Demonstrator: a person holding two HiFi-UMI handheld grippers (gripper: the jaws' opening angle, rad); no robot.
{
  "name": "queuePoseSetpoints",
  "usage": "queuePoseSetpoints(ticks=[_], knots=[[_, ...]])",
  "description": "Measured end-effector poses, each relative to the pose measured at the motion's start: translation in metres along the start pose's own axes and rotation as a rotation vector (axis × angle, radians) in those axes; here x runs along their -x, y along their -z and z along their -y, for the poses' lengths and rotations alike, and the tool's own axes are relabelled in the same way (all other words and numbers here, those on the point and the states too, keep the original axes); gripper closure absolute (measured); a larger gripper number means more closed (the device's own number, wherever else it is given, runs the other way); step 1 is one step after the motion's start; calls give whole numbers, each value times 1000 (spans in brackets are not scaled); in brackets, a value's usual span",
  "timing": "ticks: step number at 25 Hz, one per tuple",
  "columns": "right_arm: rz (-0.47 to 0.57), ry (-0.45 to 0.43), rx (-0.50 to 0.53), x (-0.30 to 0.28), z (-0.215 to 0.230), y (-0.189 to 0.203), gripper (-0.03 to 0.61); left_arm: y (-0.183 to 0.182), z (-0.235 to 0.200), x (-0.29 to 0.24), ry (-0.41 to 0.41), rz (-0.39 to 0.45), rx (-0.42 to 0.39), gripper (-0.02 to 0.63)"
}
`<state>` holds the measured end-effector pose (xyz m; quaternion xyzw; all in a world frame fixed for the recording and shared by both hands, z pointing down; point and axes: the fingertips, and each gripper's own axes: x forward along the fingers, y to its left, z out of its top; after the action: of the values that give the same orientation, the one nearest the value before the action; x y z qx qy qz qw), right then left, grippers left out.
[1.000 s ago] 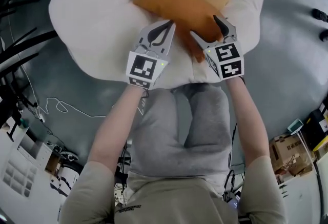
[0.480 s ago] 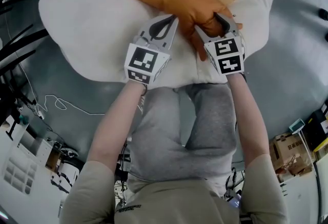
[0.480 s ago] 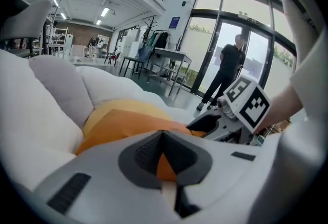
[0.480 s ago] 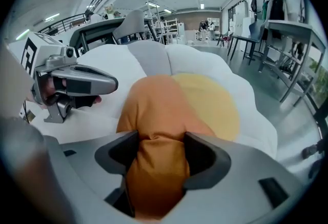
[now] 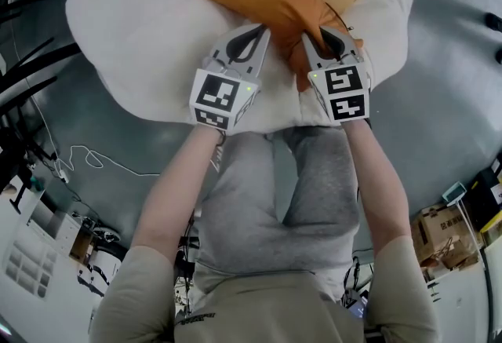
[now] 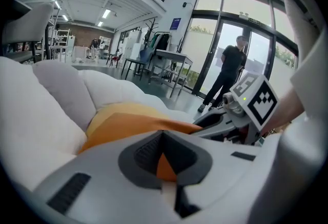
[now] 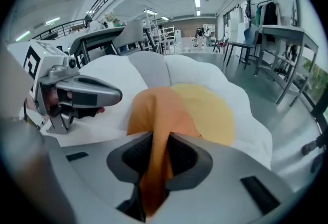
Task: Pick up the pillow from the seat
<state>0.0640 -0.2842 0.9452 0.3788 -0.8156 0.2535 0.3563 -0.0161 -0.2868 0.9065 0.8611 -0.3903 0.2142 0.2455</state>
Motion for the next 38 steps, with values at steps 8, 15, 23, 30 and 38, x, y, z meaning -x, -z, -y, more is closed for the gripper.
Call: queuePoseSetpoints(ticks=[8, 15, 23, 30, 38], knots=[[74, 25, -51, 65, 3, -51, 500, -69, 11, 40, -21, 60, -20, 604], [223, 68, -45, 182, 10, -159, 501, -188, 22, 103, -55, 170, -52, 604], [458, 158, 23, 353, 3, -312, 499, -361, 69, 209, -72, 326, -164, 604], [663, 226, 82, 489, -28, -418, 499, -487, 100, 304, -58, 482, -146, 604], [816, 234, 116, 617, -71, -468, 499, -580, 145, 419, -76, 661, -222, 604]])
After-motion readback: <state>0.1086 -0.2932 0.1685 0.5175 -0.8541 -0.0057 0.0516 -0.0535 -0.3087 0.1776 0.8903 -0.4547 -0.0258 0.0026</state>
